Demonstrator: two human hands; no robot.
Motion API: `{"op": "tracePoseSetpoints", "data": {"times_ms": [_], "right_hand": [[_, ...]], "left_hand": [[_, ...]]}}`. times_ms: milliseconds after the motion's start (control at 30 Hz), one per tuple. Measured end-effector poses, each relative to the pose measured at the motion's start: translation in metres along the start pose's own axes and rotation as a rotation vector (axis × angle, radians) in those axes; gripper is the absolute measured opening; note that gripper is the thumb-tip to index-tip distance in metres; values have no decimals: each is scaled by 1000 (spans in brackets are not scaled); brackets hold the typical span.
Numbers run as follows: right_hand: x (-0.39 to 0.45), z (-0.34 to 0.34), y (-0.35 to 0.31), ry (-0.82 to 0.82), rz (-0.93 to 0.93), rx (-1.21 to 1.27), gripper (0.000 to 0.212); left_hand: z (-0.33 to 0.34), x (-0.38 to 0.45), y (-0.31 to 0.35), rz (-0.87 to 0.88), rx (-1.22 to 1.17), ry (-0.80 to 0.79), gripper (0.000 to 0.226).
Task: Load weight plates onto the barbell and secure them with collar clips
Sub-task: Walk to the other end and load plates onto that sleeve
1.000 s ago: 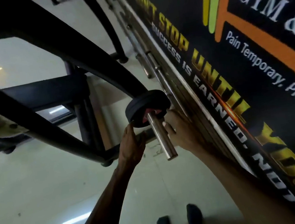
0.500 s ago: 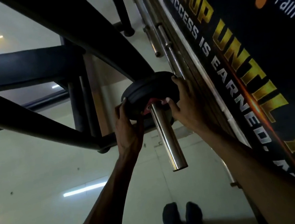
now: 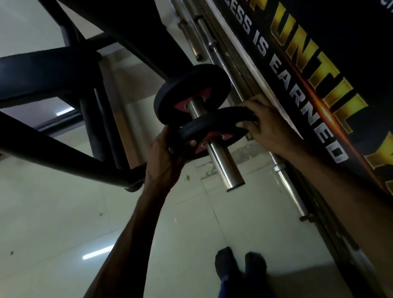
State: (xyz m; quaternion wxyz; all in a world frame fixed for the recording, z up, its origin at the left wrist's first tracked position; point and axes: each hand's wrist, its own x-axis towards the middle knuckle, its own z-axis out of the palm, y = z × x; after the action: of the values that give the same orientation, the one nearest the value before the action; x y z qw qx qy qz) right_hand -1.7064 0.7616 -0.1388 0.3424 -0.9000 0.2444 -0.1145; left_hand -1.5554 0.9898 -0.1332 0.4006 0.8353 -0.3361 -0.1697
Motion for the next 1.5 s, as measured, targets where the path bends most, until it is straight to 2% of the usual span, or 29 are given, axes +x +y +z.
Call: {"op": "tracePoseSetpoints", "data": {"times_ms": [133, 233, 367, 533, 767, 1033, 1267, 1500], "right_hand": [[-56, -6, -8, 1, 46, 35, 32], [-99, -8, -13, 25, 82, 63, 34], [-147, -16, -18, 33, 83, 103, 36], [-199, -30, -44, 64, 37, 131, 40], [-251, -57, -134, 68, -96, 255, 43], [-272, -73, -251, 69, -228, 348, 45], [-271, -56, -341, 30, -378, 396, 48], [-290, -21, -437, 18, -493, 394, 47]], "left_hand": [[12, -52, 12, -4, 49, 18, 22], [17, -92, 24, -7, -37, 40, 42], [24, -142, 39, -47, -76, 41, 28], [7, -204, 64, -79, -132, 102, 31], [-65, -299, 107, -89, -105, 265, 30], [-162, -369, 150, -81, -138, 505, 31], [-234, -418, 143, -70, -134, 643, 27], [-308, -474, 113, -35, -146, 709, 25]]}}
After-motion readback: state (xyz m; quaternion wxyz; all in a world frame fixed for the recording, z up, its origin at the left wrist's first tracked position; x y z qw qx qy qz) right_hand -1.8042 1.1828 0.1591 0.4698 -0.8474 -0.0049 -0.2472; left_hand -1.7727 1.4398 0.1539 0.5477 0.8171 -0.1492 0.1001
